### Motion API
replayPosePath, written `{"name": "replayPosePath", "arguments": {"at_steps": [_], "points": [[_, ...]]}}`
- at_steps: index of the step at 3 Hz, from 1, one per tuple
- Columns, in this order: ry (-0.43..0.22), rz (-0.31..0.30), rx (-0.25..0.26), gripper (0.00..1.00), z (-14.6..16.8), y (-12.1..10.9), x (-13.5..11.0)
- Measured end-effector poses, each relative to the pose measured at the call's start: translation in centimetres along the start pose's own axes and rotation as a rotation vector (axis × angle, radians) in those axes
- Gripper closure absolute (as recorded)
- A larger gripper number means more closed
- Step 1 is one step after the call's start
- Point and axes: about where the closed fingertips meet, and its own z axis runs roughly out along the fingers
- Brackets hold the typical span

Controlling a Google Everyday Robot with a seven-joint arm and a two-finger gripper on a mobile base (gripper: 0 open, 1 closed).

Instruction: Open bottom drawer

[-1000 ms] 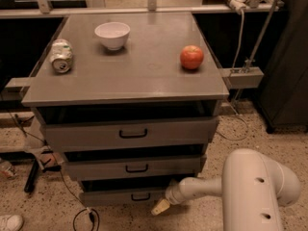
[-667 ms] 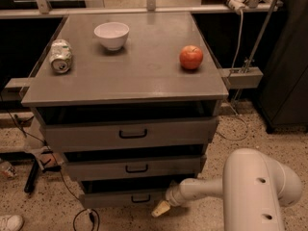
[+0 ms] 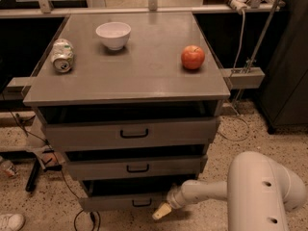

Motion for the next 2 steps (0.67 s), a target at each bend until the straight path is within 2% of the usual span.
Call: {"name": "replayPosePath", "arguments": {"at_steps": [1, 2], "points": [[0.000, 0.000, 0.000, 0.00, -0.2, 0.1, -0.1], [0.029, 0.012, -0.022, 0.00, -0.3, 1.3, 1.1]]}}
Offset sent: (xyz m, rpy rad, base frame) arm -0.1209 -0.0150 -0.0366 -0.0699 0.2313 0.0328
